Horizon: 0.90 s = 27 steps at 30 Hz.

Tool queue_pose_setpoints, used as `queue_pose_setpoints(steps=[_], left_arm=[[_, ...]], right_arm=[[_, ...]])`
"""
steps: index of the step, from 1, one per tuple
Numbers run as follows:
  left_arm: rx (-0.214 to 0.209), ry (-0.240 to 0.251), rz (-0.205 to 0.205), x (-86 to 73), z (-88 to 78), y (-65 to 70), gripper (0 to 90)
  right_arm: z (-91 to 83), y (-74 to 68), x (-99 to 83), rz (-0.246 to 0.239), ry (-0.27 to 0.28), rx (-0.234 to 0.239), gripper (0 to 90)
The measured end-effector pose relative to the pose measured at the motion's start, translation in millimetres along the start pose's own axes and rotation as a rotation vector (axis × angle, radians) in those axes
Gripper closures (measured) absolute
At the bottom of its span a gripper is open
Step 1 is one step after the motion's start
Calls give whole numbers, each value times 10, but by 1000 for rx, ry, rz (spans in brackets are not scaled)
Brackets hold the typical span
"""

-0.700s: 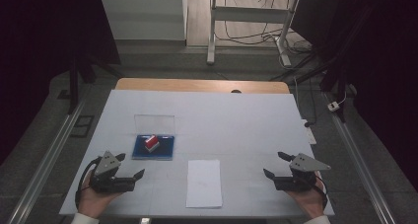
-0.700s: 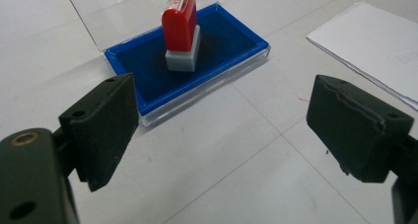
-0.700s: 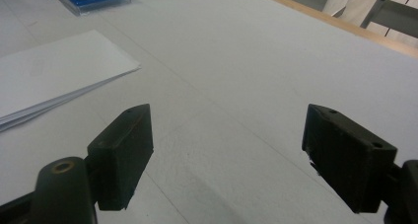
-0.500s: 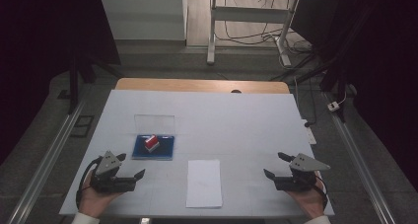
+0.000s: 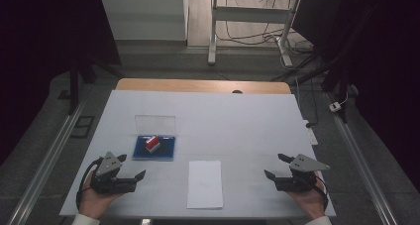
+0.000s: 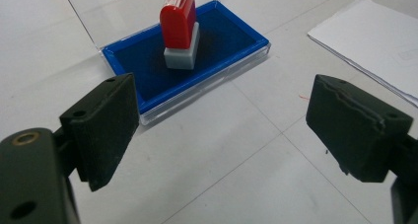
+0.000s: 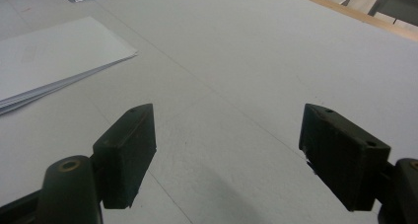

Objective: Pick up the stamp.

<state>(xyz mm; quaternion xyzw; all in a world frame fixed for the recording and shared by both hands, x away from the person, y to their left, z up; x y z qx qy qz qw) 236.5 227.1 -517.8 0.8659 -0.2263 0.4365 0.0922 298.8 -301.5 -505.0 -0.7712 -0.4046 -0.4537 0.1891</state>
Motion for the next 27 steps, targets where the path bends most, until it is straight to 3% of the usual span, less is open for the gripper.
queue_pose_setpoints(steps=[15, 27], left_arm=[[2, -13, 12, 36, -61, -5, 141], [12, 2, 30, 212, -178, -61, 163]], right_arm=[[36, -23, -21, -6, -21, 15, 221], [54, -60, -13, -13, -14, 19, 223]])
Point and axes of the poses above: each handheld gripper's, and its own axes: z roughly forward along the jaws, x roughly out of its top, y roughly to its right, the point moved 2 cm from there along z, roughly forward along the jaws, and after that the axes turned 5 degrees about x, right-handed, at the moved point
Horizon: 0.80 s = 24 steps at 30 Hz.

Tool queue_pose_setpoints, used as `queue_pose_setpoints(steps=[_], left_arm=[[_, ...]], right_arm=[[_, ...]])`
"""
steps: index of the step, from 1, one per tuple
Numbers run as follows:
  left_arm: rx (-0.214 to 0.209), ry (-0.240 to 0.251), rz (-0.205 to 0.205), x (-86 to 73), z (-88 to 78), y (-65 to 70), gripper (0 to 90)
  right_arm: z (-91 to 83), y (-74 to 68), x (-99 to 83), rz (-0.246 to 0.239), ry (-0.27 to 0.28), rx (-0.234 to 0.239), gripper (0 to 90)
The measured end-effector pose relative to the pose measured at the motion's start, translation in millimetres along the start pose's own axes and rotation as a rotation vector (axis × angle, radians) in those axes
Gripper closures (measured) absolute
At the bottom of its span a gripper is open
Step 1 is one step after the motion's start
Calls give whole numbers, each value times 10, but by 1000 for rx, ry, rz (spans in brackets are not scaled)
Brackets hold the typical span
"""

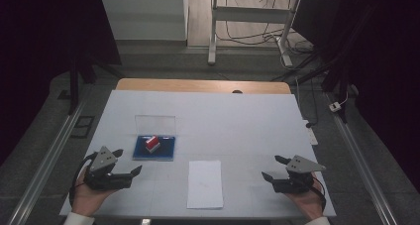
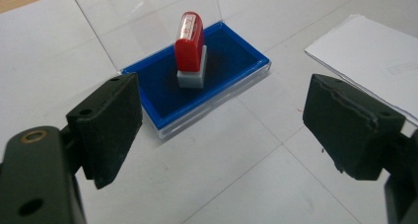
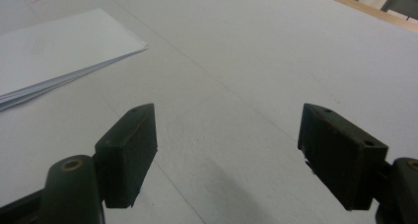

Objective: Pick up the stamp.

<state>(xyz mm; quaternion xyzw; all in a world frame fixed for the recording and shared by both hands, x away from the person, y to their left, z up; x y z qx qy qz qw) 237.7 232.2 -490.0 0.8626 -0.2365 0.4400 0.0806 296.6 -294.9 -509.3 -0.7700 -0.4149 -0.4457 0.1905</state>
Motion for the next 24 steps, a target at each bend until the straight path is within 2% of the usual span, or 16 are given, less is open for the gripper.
queue_pose_setpoints(steps=[2, 7, 15, 24], left_arm=[[-2, -20, 3, 58, 30, -19, 170], [2, -30, 5, 169, 66, -78, 171], [-23, -50, 1, 380, 163, -182, 180], [-39, -64, 9, 471, 250, -222, 211]], right_arm=[[7, -8, 0, -1, -1, 7, 224], [10, -22, 3, -3, -9, 7, 225], [22, -42, -5, -7, -20, -2, 227], [32, -38, -23, 0, -25, 7, 230]])
Point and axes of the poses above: each handheld gripper's, and its own axes: z roughly forward along the jaws, x roughly out of its top, y roughly to its right, the point moved 2 cm from there along z, roughly forward along the jaws, and after that the axes turned 5 degrees about x, right-handed, at the moved point
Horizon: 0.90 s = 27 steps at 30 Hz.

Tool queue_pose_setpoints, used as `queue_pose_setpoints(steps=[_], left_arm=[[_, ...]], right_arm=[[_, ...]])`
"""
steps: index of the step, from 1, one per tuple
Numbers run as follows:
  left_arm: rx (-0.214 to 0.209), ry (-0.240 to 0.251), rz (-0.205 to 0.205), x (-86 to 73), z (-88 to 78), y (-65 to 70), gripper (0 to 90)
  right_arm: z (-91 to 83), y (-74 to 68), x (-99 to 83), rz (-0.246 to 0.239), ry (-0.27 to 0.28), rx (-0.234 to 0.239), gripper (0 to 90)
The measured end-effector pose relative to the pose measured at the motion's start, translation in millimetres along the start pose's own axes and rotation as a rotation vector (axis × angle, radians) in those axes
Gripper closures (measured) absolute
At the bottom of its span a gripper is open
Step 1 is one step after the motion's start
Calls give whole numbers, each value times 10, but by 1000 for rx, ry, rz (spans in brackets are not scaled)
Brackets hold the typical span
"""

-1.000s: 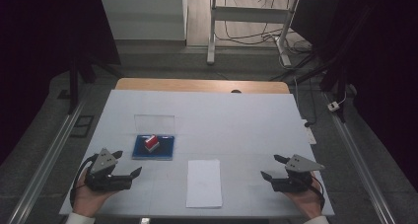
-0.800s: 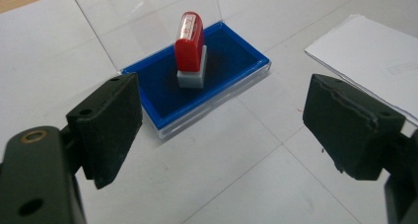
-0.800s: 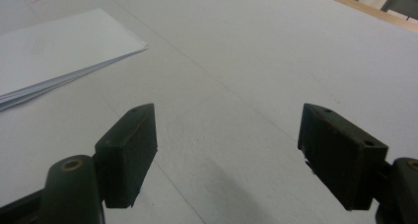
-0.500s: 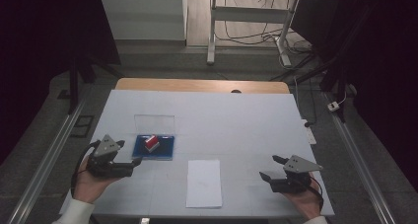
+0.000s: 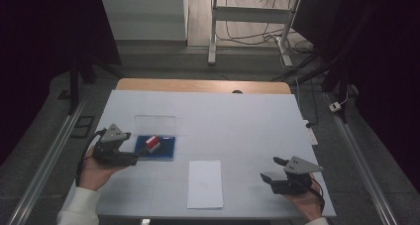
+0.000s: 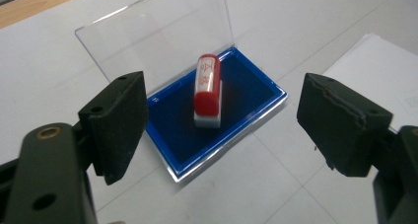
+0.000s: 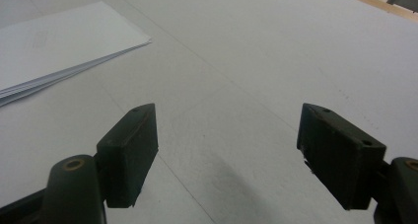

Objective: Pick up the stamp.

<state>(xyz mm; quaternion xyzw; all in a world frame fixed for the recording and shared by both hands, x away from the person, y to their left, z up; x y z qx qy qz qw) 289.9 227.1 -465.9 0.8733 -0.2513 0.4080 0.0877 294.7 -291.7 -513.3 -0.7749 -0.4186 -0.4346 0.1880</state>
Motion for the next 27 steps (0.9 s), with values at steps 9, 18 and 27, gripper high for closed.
queue_pose_setpoints(steps=[9, 18, 27], left_arm=[[2, -40, 22, 178, 128, -26, 221], [17, -95, 37, 273, 319, -51, 239], [39, -142, 74, 310, 478, -17, 284]], right_arm=[[3, -19, -12, 4, -7, -1, 237], [29, -32, -20, 3, -19, 0, 238], [44, -35, -30, 0, -22, 1, 239]])
Point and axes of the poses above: each handheld gripper's, and its own axes: z roughly forward along the jaws, x roughly out of its top, y roughly to its right, the point moved 2 cm from there along z, roughly forward along the jaws, and after that the axes turned 5 degrees about x, right-handed, at the moved point
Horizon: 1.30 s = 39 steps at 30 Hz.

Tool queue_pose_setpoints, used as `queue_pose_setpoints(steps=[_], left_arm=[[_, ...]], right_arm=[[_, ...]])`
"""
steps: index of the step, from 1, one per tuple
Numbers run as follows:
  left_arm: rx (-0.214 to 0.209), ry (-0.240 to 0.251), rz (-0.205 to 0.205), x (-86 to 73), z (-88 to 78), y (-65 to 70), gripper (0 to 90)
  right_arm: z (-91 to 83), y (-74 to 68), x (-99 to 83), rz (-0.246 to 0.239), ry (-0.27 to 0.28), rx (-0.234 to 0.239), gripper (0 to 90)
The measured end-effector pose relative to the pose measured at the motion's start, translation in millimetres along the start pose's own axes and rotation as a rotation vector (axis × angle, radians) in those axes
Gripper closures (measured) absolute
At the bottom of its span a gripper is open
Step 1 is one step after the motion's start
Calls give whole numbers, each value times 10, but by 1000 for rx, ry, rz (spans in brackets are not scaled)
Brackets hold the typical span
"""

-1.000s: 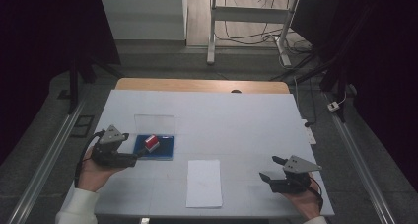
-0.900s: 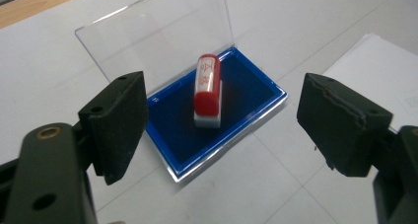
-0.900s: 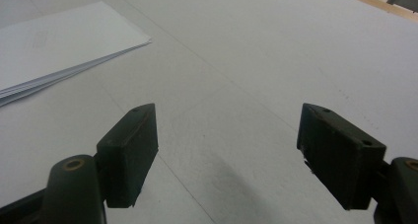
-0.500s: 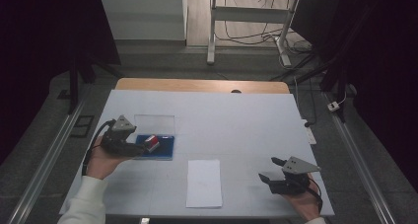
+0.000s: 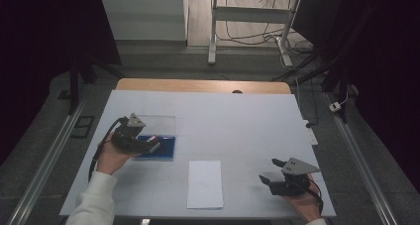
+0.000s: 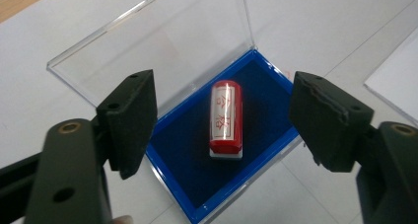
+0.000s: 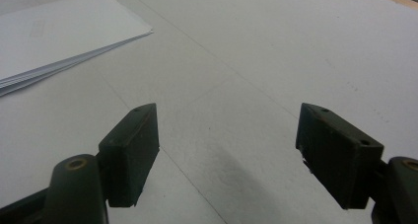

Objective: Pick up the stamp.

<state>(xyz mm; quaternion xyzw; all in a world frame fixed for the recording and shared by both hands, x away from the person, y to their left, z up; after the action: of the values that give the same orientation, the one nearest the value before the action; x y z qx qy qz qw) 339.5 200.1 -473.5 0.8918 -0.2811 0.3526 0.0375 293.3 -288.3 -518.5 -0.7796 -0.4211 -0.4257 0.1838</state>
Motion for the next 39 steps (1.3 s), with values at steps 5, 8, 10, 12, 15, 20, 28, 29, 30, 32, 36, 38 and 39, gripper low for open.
queue_pose_setpoints(steps=[5, 8, 10, 12, 15, 20, 28, 29, 30, 32, 36, 38, 39], left_arm=[[5, -11, 17, -1, 44, 21, 310], [5, -22, 12, -16, 72, 18, 334], [-1, -28, 10, -29, 91, 19, 347], [1, -38, 3, -40, 121, 9, 361], [-4, -42, 1, -48, 139, 11, 381], [-23, -51, 9, -53, 192, 32, 420], [-18, -63, 24, -50, 242, 57, 529], [-22, -60, 23, -50, 240, 55, 542], [-23, -58, 21, -51, 238, 53, 542], [-24, -58, 19, -53, 235, 47, 573], [-35, -66, 19, -64, 256, 45, 589], [-40, -68, 16, -75, 274, 41, 616], [-40, -68, 16, -75, 274, 41, 628]], right_arm=[[5, 5, -14, 2, -9, 0, 240], [6, 8, -15, 0, -10, 0, 242], [4, 7, -15, -1, -14, -8, 243], [11, 8, -18, -1, -12, 2, 243], [16, 9, -23, -8, -18, 4, 244], [16, 11, -26, -9, -23, 1, 246], [20, 11, -34, -9, -27, 4, 250], [22, 12, -36, -9, -28, 4, 250], [22, 12, -36, -9, -28, 4, 250], [27, 12, -39, -7, -31, 5, 251], [28, 11, -42, -12, -35, 5, 253], [29, 15, -46, -13, -36, 4, 254], [26, 17, -47, -14, -39, 0, 254]])
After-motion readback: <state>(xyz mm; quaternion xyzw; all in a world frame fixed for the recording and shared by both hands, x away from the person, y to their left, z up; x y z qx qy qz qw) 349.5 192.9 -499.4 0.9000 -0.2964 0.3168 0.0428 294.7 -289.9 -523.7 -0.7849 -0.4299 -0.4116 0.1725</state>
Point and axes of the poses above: each handheld gripper's, and its own axes: z roughly forward along the jaws, x roughly out of its top, y roughly to its right, the point moved 2 cm from there along z, roughly forward along the jaws, and after that the axes turned 5 degrees about x, right-handed, at the moved point
